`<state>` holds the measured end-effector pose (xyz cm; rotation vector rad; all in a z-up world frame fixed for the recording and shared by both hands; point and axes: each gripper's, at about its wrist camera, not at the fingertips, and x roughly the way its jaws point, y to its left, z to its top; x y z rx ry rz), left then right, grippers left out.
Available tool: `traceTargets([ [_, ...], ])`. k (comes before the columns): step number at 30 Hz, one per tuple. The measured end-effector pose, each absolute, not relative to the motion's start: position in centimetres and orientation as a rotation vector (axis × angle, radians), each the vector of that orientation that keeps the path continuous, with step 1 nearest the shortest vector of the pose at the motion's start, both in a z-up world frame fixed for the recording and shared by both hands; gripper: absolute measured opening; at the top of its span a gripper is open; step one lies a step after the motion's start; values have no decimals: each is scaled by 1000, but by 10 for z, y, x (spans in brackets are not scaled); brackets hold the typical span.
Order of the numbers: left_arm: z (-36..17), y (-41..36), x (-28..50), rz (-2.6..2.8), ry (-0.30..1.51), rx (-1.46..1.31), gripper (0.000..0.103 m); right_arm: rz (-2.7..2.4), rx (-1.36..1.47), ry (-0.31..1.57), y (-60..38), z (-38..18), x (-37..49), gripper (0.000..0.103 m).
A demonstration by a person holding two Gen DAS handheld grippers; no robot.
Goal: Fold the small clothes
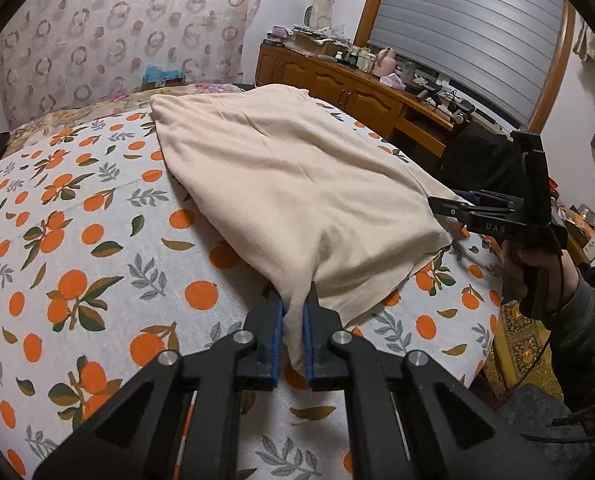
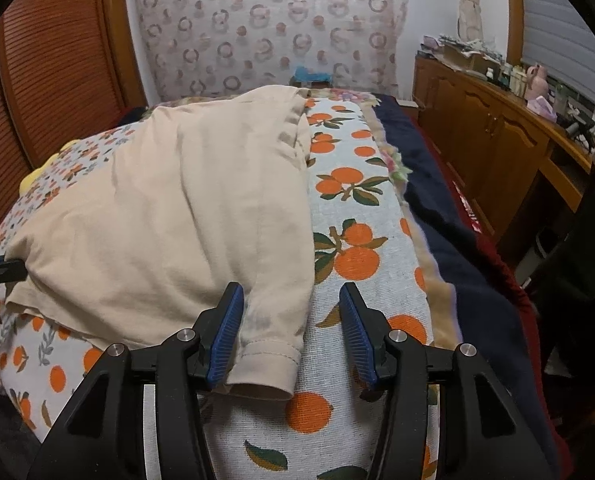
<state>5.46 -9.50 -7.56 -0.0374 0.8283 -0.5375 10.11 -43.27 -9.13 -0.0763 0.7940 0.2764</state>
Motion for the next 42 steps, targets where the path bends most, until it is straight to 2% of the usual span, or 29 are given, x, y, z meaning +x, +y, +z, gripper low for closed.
traceTargets([
  [6,-76,-94,55,-542,821,-41,5,338,-116,815,-423,-91,97,51],
  [11,-74,-93,55,-542,809,-46,5,423,-149,822,-407,-92,91,17],
  [14,-70,-91,55,-538,792,-59,5,440,-121,820,-408,-91,92,9],
  [29,-44,-84,65,-496,717,-95,5,496,-15,732,-414,-63,88,7],
  [42,-9,-79,111,-483,643,-109,5,503,-4,623,-413,-25,122,7],
])
